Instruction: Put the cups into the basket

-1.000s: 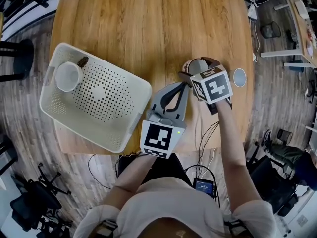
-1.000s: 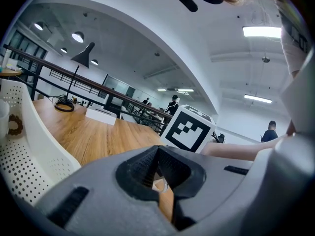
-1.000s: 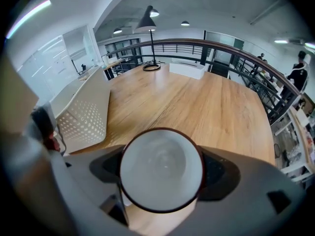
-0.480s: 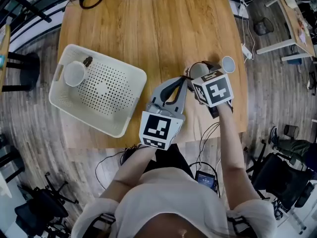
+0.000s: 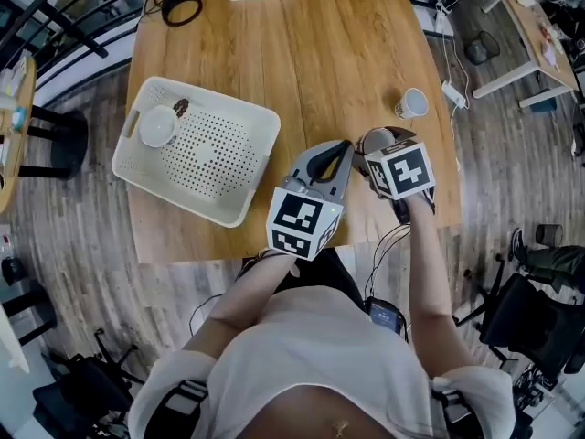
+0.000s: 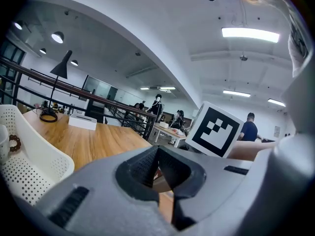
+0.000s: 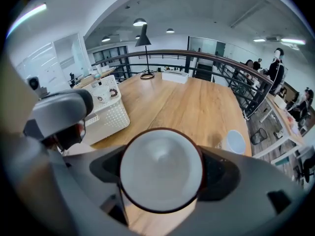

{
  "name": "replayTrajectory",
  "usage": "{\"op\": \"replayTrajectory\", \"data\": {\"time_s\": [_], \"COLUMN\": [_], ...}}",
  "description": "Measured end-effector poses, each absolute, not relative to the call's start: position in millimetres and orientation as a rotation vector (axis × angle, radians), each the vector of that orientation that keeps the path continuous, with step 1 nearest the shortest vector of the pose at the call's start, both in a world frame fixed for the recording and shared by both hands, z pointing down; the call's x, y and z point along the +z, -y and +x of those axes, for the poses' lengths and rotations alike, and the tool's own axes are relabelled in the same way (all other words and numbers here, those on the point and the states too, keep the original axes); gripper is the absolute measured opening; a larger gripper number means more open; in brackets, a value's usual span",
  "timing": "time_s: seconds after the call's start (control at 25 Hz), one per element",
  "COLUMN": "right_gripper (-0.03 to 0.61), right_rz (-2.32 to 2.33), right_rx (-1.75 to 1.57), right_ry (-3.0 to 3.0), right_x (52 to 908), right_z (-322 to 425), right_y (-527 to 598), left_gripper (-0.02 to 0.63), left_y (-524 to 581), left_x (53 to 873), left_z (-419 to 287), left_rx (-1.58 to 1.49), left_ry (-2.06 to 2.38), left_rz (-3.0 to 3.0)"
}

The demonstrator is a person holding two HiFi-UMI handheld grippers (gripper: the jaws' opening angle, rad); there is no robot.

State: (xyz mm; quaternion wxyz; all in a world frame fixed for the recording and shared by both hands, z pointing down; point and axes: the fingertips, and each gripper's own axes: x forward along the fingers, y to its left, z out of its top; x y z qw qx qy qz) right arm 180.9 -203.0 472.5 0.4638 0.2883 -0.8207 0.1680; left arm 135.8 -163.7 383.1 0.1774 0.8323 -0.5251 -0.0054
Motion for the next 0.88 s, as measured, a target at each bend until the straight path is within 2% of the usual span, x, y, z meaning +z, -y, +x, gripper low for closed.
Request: {"op": "replayTrajectory", "data": {"time_s": [0.52, 0.88], "right_gripper": [0.428, 0.428], "right_rz": [0.755, 0.636], "right_rx": [0.419, 0.252], "right_ry": [1.981, 2.101], "right_x": [466, 413], "right_z": [188, 125], "right_y": [172, 170], "left_gripper": [0.008, 0.008], "left_y": [142, 124], "left_x": [370, 333], "left_z": [129, 79], "left_rx": [-0.037, -0.158], "left_ry": [1.464, 1.6], "left_rz": [2.394, 2.36]}}
